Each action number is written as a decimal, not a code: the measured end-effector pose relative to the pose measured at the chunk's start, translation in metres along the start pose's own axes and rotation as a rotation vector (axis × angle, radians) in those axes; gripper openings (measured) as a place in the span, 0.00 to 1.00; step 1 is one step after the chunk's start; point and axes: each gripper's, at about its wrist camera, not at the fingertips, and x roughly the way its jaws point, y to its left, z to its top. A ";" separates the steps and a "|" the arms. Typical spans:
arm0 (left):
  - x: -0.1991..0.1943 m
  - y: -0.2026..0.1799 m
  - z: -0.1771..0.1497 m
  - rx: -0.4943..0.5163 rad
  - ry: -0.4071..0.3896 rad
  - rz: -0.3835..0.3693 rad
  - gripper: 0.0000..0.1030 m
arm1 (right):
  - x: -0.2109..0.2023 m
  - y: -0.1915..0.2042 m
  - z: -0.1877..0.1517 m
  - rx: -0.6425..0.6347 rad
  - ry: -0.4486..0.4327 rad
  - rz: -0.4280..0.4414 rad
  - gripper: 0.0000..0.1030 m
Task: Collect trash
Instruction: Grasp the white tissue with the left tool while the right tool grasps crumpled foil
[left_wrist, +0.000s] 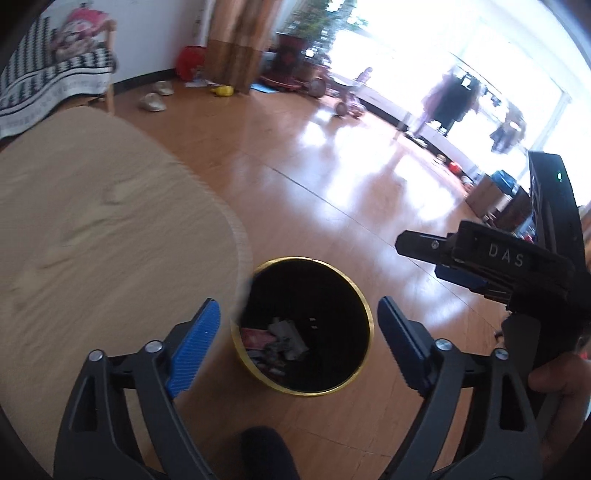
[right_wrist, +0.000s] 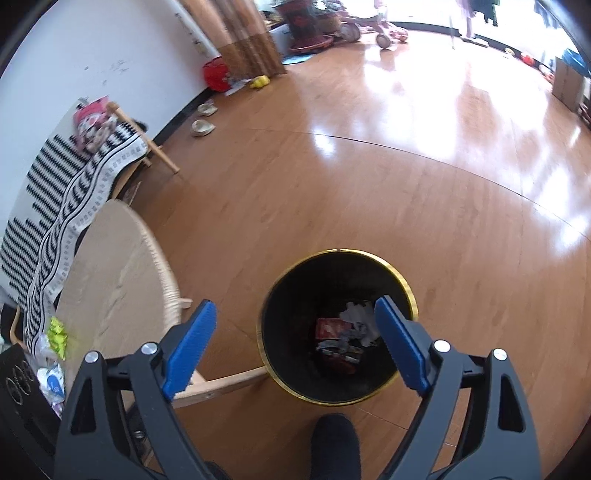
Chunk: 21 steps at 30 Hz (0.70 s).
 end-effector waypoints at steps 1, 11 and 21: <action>-0.013 0.008 0.002 -0.014 -0.009 0.032 0.87 | 0.001 0.013 -0.001 -0.017 0.005 0.012 0.83; -0.155 0.125 -0.018 -0.124 -0.122 0.301 0.90 | 0.005 0.167 -0.046 -0.292 0.049 0.100 0.83; -0.292 0.274 -0.092 -0.338 -0.187 0.595 0.91 | 0.006 0.338 -0.141 -0.618 0.116 0.223 0.83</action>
